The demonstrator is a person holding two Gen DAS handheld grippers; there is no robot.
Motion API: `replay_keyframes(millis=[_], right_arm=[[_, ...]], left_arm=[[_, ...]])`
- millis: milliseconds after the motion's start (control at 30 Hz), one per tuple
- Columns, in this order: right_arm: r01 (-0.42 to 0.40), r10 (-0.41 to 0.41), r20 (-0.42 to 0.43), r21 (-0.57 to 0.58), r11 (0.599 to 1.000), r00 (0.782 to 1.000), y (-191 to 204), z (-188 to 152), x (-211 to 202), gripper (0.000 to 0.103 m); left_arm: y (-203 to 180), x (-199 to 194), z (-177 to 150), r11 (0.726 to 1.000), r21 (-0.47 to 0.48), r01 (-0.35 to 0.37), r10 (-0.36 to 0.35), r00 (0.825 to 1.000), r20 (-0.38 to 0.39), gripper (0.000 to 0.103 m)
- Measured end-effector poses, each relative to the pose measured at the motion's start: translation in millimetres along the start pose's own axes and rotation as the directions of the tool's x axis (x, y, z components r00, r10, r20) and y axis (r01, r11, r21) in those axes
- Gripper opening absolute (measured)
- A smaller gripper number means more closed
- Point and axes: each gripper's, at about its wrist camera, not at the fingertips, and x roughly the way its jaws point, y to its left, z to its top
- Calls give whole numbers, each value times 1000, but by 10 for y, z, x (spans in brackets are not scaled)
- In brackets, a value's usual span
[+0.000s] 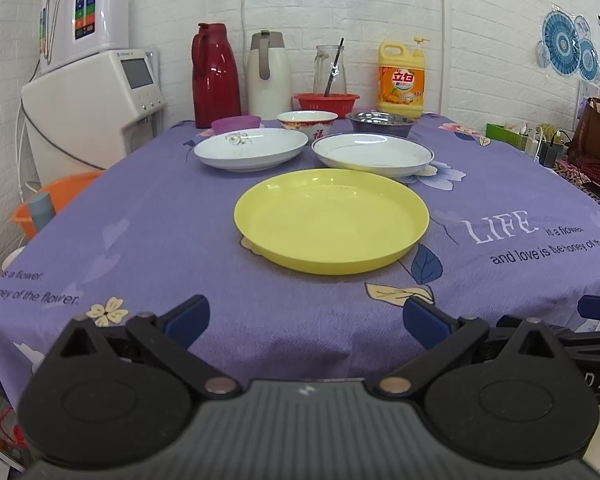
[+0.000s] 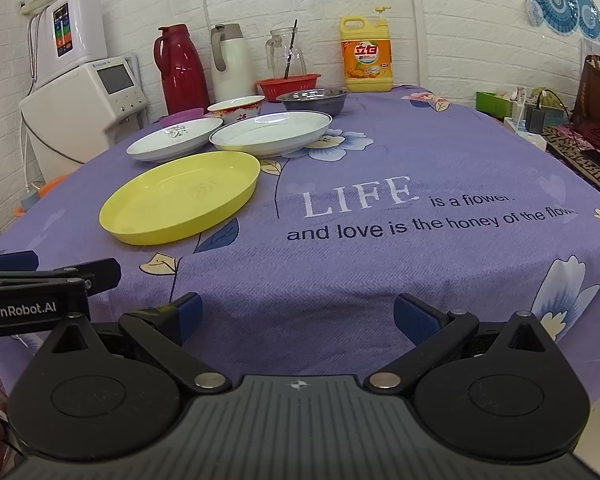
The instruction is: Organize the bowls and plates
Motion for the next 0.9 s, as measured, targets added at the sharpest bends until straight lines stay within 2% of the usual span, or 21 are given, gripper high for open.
replay_keyframes(millis=[900], right_arm=[[-5, 5, 0, -16, 1000, 1000, 39, -12, 11, 103]], left_arm=[[27, 28, 2, 1000, -13, 2, -2, 1000, -15, 103]])
